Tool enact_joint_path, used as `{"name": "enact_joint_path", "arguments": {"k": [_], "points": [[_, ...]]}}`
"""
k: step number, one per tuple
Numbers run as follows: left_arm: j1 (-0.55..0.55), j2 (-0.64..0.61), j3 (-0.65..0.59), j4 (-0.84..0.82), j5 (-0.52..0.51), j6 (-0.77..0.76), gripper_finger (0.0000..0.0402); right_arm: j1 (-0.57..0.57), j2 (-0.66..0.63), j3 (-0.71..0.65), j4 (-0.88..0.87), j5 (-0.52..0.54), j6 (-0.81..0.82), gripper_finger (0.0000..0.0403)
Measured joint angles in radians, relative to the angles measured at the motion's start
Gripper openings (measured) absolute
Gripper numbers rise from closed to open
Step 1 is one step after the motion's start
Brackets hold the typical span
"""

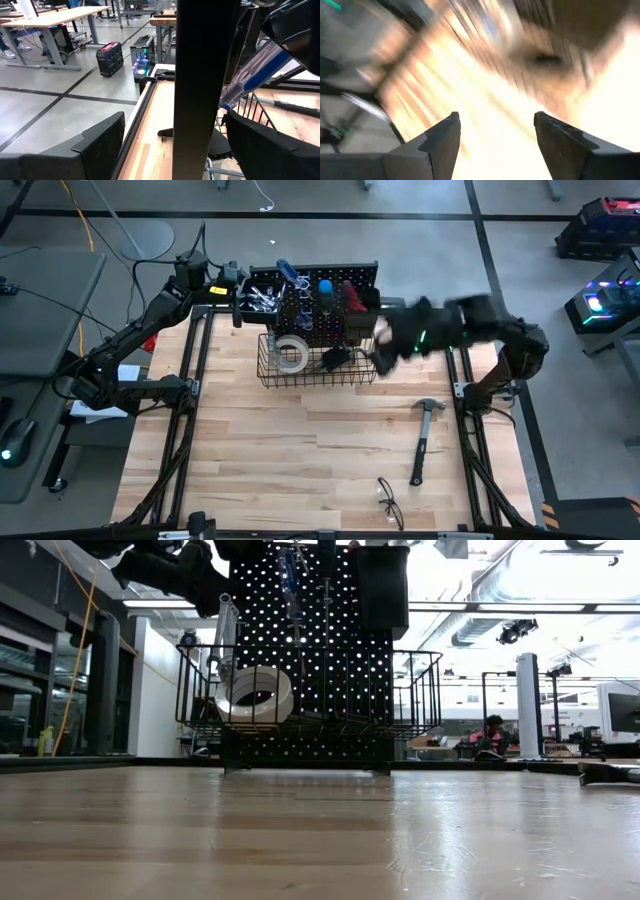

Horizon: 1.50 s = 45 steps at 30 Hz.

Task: Hang tools onto peg board
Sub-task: Put the hammer in the right black bin on the pegboard

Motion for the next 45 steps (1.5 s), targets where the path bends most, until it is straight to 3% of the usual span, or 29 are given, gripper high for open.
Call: {"name": "enact_joint_path", "arguments": {"k": [2, 6, 11, 18, 27, 34, 45], "points": [[0.000, 0.000, 0.000, 0.000, 0.000, 0.000, 0.0323, 0.064, 0.003, -0.070, -0.111, -0.049, 0.200, 0.0240], [0.000, 0.000, 0.000, 0.000, 0.000, 0.000, 0.0323, 0.156, -0.018, -0.356, -0.056, -0.233, 0.488, 0.0240], [0.000, 0.000, 0.000, 0.001, -0.001, 0.000, 0.0323, 0.243, -0.021, -0.736, 0.025, -0.399, 0.669, 0.0240], [0.000, 0.000, 0.000, 0.000, -0.002, 0.016, 0.0323, 0.259, -0.094, -1.112, 0.324, -0.431, 0.877, 0.0240], [0.000, 0.000, 0.000, -0.001, -0.006, 0.016, 0.0323, 0.236, -0.285, -1.274, 0.341, -0.340, 1.011, 0.0240], [0.000, 0.000, 0.000, -0.001, -0.018, 0.016, 0.0323, 0.236, -0.443, -1.394, 0.323, -0.357, 1.144, 0.0240], [0.000, 0.000, 0.000, -0.001, -0.018, 0.015, 0.0323, 0.236, -0.473, -1.559, 0.475, -0.351, 1.261, 0.0240]]}}
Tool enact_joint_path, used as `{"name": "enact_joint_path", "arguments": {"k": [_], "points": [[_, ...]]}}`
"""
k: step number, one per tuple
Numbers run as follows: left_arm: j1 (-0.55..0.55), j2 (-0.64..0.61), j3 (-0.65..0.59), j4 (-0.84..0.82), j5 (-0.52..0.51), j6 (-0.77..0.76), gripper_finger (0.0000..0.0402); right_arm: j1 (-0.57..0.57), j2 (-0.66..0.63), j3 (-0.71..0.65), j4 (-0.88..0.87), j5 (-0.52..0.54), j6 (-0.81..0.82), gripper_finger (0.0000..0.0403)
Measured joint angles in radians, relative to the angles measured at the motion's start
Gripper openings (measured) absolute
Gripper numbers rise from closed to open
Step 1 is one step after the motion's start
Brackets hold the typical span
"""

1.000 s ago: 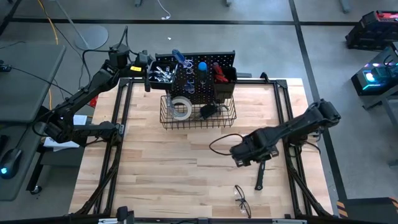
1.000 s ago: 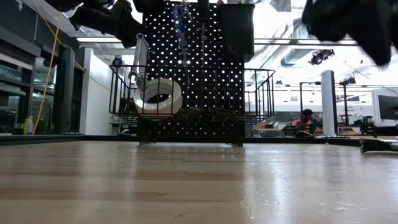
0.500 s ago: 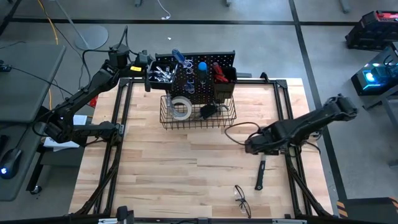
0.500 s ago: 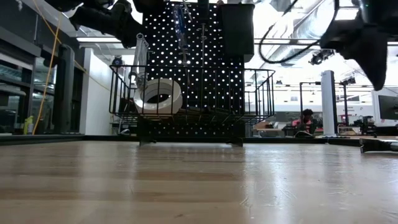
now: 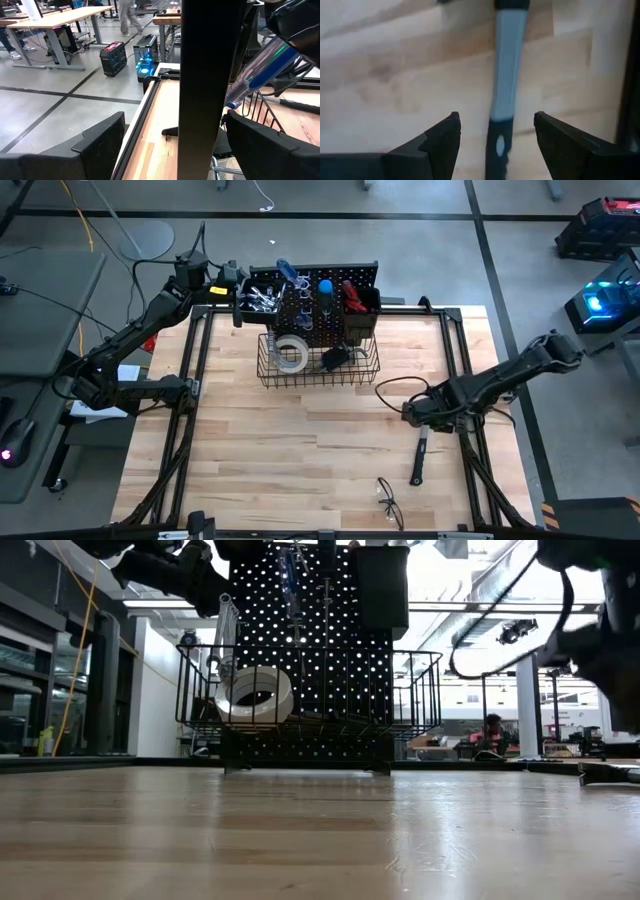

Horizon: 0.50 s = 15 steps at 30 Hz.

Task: Hang tools onto peg board
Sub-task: Put the hammer in the right black bin on the pegboard

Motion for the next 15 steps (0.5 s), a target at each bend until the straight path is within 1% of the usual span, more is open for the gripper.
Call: {"name": "enact_joint_path", "arguments": {"k": [2, 7, 12, 15], "points": [[0.000, 0.000, 0.000, 0.000, 0.000, 0.000, 0.0323, 0.000, 0.000, -0.037, 0.029, 0.017, 0.029, 0.0240], [0.000, 0.000, 0.000, 0.000, -0.002, 0.000, 0.0323, 0.000, 0.000, -0.143, 0.052, 0.020, 0.109, 0.0240], [0.000, 0.000, 0.000, 0.000, -0.003, 0.000, 0.0323, -0.034, 0.011, -0.273, 0.250, 0.013, 0.120, 0.0240], [0.000, 0.000, 0.000, 0.000, -0.007, -0.001, 0.0323, -0.071, 0.032, -0.287, 0.291, -0.019, 0.114, 0.0240]]}}
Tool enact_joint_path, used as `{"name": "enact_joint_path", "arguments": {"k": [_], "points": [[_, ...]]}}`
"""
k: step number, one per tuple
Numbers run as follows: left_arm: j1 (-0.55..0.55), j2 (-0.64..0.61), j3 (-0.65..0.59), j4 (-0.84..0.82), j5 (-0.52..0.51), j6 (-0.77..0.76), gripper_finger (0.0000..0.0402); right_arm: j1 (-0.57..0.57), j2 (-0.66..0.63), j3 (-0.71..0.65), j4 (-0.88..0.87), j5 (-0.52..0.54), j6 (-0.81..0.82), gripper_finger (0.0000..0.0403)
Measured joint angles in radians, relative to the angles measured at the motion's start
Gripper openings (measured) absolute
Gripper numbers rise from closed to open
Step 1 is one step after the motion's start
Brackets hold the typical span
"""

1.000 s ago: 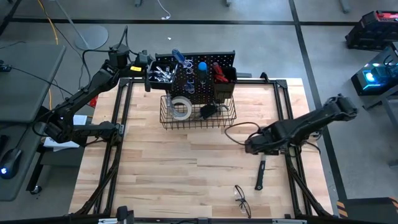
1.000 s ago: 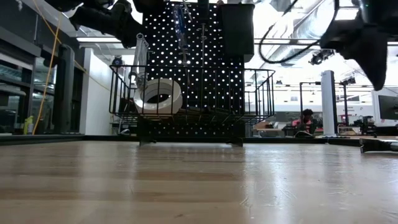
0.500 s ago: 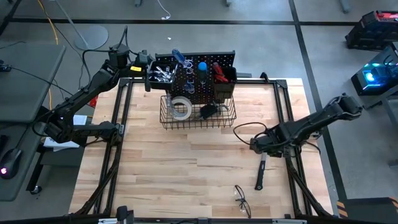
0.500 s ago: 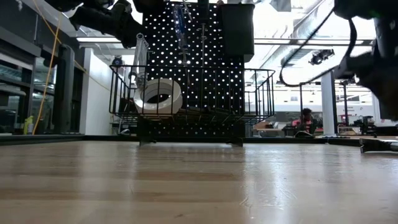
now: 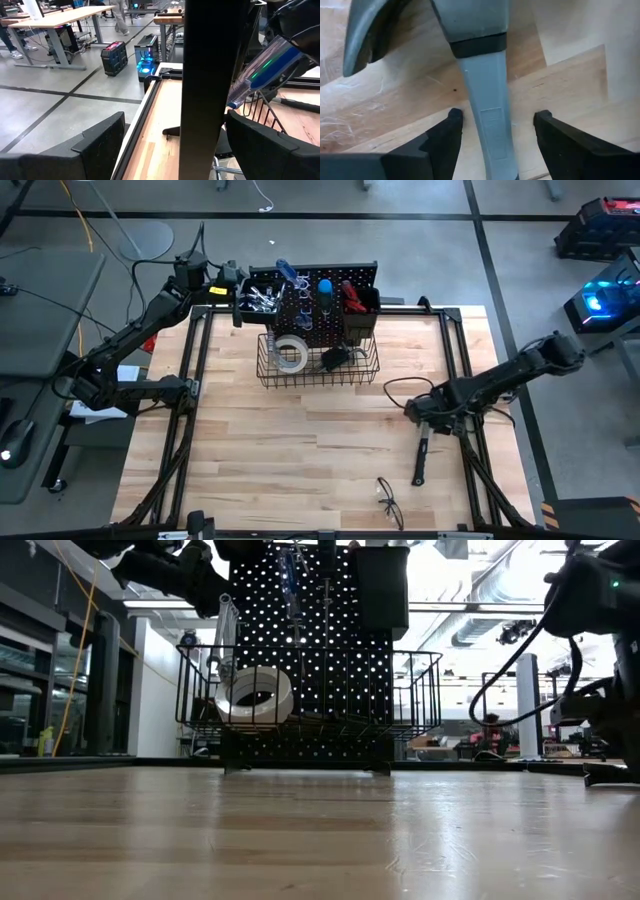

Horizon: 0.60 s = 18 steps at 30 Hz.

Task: Hang tools onto peg board
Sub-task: Put the hammer in the right black bin on the pegboard

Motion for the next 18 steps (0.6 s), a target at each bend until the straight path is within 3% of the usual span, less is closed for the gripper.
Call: {"name": "enact_joint_path", "arguments": {"k": [4, 8, 9, 13, 18], "points": [[0.000, 0.000, 0.000, 0.000, -0.002, -0.007, 0.0323, -0.041, 0.016, 0.023, -0.045, 0.009, -0.098, 0.0208], [0.000, 0.000, 0.000, 0.004, -0.005, -0.006, 0.0323, -0.041, 0.047, 0.031, -0.063, -0.005, -0.129, 0.0066], [0.000, 0.000, 0.000, 0.006, -0.004, -0.006, 0.0323, -0.035, 0.057, 0.034, -0.060, -0.002, -0.127, 0.0048], [0.000, 0.000, 0.000, 0.008, -0.009, -0.006, 0.0323, -0.029, 0.067, 0.065, -0.091, 0.013, -0.156, 0.0057], [0.001, 0.000, 0.000, 0.008, -0.025, 0.020, 0.0323, -0.012, 0.059, 0.213, -0.244, 0.192, -0.328, 0.0056]]}}
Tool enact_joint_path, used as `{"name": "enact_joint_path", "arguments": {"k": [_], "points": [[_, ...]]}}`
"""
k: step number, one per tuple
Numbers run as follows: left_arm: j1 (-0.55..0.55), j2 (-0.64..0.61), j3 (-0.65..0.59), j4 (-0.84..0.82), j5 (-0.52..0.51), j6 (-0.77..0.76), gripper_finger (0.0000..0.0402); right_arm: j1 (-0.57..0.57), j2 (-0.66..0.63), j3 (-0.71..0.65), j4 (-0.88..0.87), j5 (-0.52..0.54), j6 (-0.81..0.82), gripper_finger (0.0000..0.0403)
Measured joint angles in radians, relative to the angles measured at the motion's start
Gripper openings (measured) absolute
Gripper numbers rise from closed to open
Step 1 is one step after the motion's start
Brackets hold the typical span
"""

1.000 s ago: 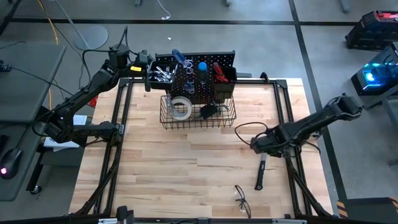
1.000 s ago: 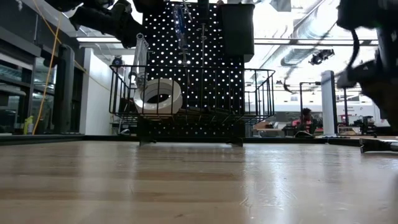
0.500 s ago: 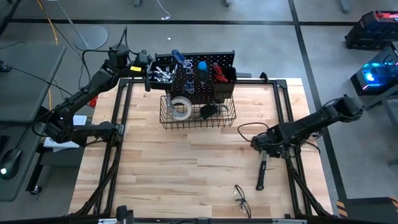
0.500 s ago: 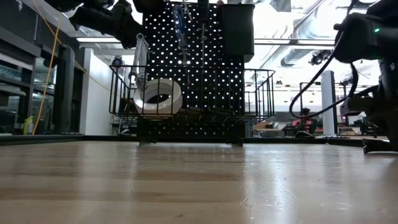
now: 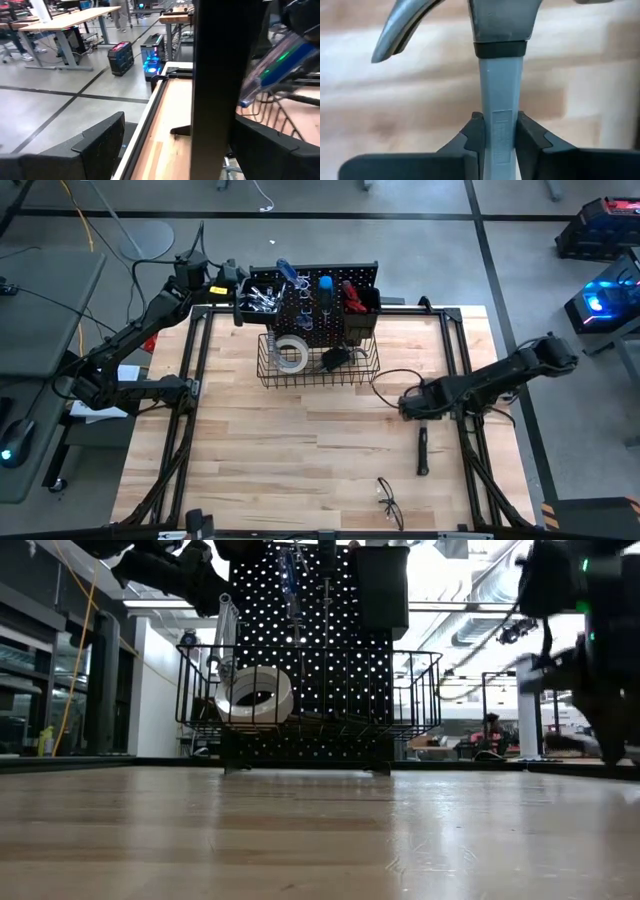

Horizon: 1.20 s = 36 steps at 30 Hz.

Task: Hang tools onto peg board
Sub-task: Put the hammer in the right black bin on the pegboard

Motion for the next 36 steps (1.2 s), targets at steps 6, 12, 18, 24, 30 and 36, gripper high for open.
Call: {"name": "enact_joint_path", "arguments": {"k": [6, 12, 18, 24, 30, 36], "points": [[0.000, 0.000, 0.000, 0.000, -0.027, 0.018, 0.0323, 0.035, -0.001, 0.155, -0.042, 0.102, 0.001, 0.0056], [0.000, 0.000, 0.000, 0.000, -0.027, 0.006, 0.0323, 0.070, -0.002, 0.416, -0.233, 0.319, 0.013, 0.0056], [0.000, 0.000, 0.000, 0.001, -0.027, -0.009, 0.0323, 0.077, -0.005, 0.751, -0.423, 0.650, -0.122, 0.0056], [0.000, 0.000, 0.000, 0.001, -0.028, -0.026, 0.0323, -0.017, 0.014, 1.051, -0.202, 1.103, -0.686, 0.0056], [0.000, 0.000, 0.000, 0.000, -0.028, -0.035, 0.0323, -0.118, 0.078, 1.286, 0.512, 1.051, -1.742, 0.0056], [0.000, 0.000, 0.000, 0.003, -0.030, -0.030, 0.0323, -0.236, 0.129, 1.407, 0.602, 1.005, -1.939, 0.0056]]}}
